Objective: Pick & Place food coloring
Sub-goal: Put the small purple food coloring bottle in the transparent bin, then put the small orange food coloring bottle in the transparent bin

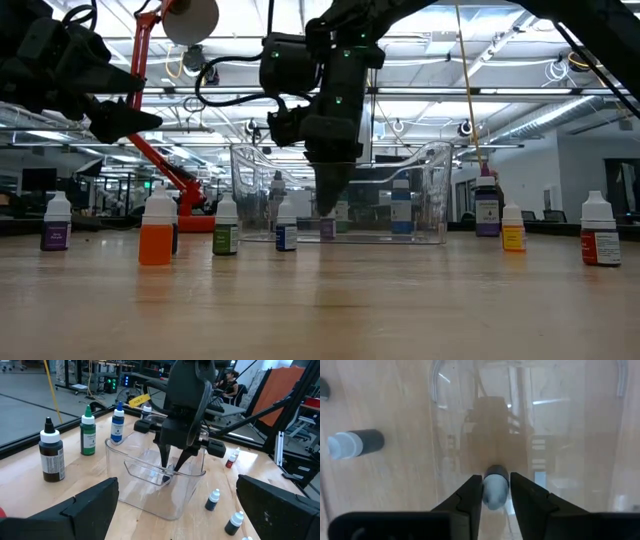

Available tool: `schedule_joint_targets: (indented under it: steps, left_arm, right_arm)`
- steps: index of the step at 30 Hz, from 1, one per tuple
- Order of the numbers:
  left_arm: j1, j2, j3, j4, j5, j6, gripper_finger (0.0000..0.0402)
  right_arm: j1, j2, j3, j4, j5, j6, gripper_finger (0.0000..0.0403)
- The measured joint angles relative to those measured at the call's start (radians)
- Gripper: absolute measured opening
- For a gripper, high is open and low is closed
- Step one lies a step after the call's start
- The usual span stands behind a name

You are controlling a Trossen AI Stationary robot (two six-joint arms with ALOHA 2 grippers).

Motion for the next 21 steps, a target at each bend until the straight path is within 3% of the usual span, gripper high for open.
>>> schedule_joint_targets:
  steps: [12,21]
  left_arm:
    - [0.000,0.000,0.000,0.000,0.000,0.000,0.0399]
    - [0.000,0.000,0.000,0.000,0.000,0.000,0.0399]
  right_arm:
    - [0.020,-0.070,0.000,0.012,0.001,-0.002,0.0125]
    - [0.025,-0.264,0.001,-0.226,0.004,0.184,0.0131]
